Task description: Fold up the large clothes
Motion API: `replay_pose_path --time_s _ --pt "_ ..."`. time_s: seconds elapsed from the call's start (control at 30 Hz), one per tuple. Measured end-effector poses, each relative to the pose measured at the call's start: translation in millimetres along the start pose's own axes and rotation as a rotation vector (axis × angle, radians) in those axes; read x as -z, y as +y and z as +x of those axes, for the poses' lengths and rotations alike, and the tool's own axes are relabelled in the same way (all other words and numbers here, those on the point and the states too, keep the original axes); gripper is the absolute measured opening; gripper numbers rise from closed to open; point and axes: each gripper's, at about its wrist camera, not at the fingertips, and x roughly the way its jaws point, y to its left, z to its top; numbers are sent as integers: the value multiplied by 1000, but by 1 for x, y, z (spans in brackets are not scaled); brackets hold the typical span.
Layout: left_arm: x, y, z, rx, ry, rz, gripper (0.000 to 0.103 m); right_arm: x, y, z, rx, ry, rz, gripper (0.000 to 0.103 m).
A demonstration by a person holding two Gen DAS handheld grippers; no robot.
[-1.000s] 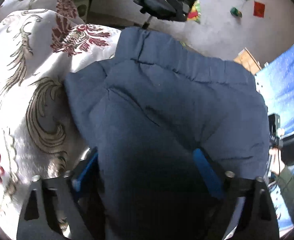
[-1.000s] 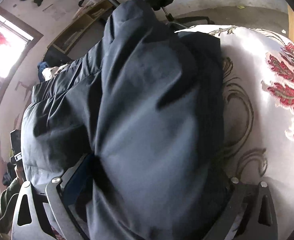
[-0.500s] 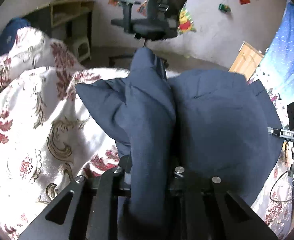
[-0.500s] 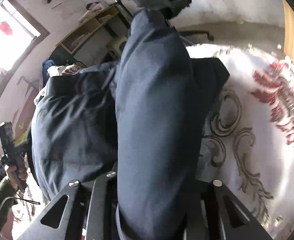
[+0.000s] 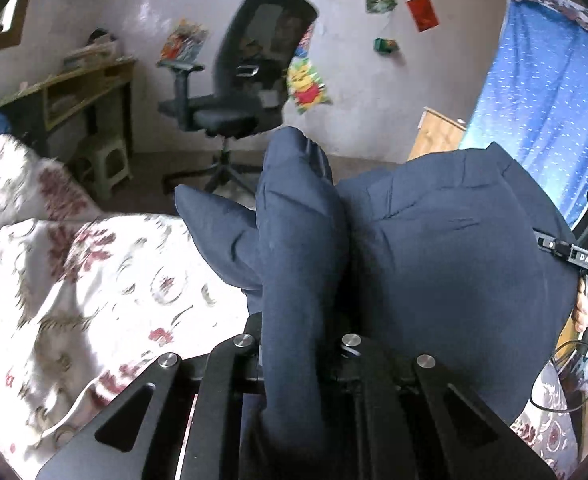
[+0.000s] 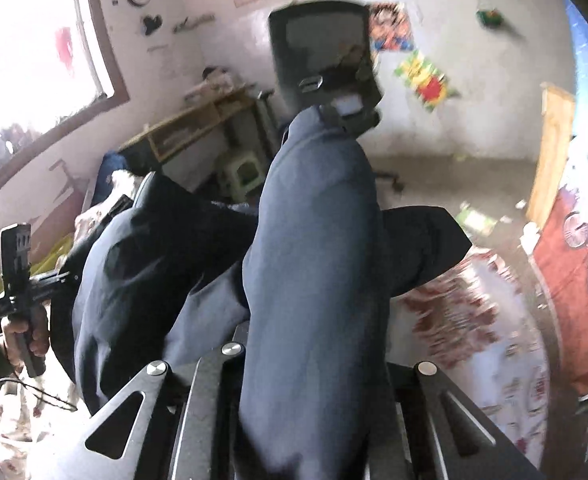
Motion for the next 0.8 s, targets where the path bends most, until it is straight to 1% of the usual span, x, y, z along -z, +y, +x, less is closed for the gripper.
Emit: replay_pose_path --time_s 0.03,0.1,0.2,0.27,0.33,0.37,0.4,0.43,0.47,0.5,0.53,0.57,0.6,0.63,0.67,0.73,0.77,0.8 --pt "-3 -6 6 5 -9 11 9 0 -6 -8 23 -27 3 16" --pt "-7 -15 19 5 -10 22 9 0 -17 -13 62 -52 12 16" --pt "-4 -22 47 -7 25 20 9 5 -35 -3 119 -52 73 17" --pt "3 -17 71 -12 72 -5 9 15 -49 16 164 -15 114 17" --pt "14 -12 90 -48 112 -20 10 28 -60 39 216 54 157 20" --pt "18 -8 94 -55 119 -26 11 37 -67 48 248 81 178 23" --pt "22 -3 98 -59 125 -35 12 43 -71 52 270 94 191 24" --pt "24 2 100 -65 130 -43 14 48 -76 56 290 103 202 29" --pt "27 5 100 -71 134 -47 16 52 -81 59 303 110 214 31" --pt "29 9 101 -80 144 -54 18 53 -85 59 301 113 219 32" --pt "31 11 100 -88 152 -61 21 54 -88 59 300 118 217 35" --pt "32 13 100 -100 158 -70 24 54 -90 58 308 125 204 43" --pt "33 15 98 -114 159 -80 29 57 -93 55 323 133 188 48" --pt "34 17 95 -135 158 -91 34 59 -95 53 339 141 173 60" --pt "36 16 92 -149 156 -99 36 60 -93 53 354 147 163 68" --pt "37 12 84 -173 141 -107 50 63 -91 50 382 153 161 70" --pt "37 9 78 -186 125 -100 54 65 -91 49 398 149 162 73" --pt "36 5 72 -197 108 -91 62 65 -88 45 408 143 163 75"
